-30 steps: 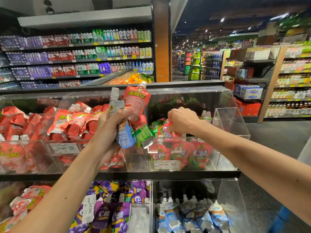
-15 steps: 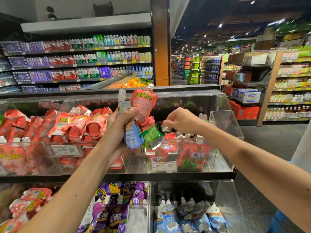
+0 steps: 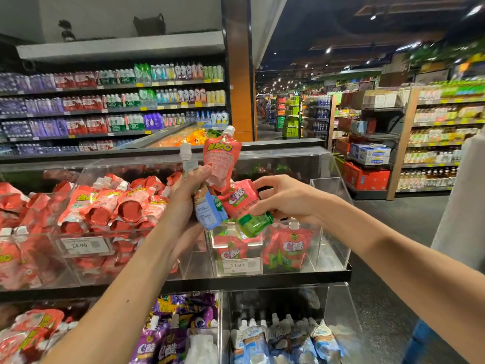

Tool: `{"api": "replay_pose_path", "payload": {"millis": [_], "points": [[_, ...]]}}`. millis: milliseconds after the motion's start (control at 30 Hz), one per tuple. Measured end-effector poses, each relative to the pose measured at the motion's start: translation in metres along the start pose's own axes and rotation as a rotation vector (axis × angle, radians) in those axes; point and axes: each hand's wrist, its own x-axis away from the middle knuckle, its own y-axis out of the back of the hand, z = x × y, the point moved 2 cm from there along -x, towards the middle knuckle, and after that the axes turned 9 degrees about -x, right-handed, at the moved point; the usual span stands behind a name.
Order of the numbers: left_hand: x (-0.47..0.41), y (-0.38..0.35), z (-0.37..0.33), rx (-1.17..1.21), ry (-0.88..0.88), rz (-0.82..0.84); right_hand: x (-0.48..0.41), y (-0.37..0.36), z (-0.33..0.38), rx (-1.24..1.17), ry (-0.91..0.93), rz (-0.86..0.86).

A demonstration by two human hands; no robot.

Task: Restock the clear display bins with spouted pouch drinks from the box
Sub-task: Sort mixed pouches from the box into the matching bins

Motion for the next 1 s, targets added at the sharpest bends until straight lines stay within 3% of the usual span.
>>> {"api": "replay_pose_path", "payload": {"millis": [133, 267, 400, 733, 1000], "points": [[-0.007, 0.008, -0.007, -0.062, -0.049, -0.068, 0.000, 0.023, -0.004, 0.019, 0.076, -0.201], [-0.007, 0.012, -0.007, -0.087, -0.022, -0.077, -0.002, 0.039, -0.001, 0.224, 0.204, -0.380], [-0.007, 0.018, -0.001, -0.129, -0.019, -0.070, -0.007, 0.039, -0.006, 0.519, 0.228, -0.337], [-0.004, 0.024, 0.000, -0.145, -0.068, -0.055, -0.060, -0.010, 0.002, 0.834, 0.160, -0.027], [0.003, 0.028, 0.003, -0.230, -0.100, -0.045, -0.086, -0.021, -0.022, 0.898, 0.118, -0.113]]}}
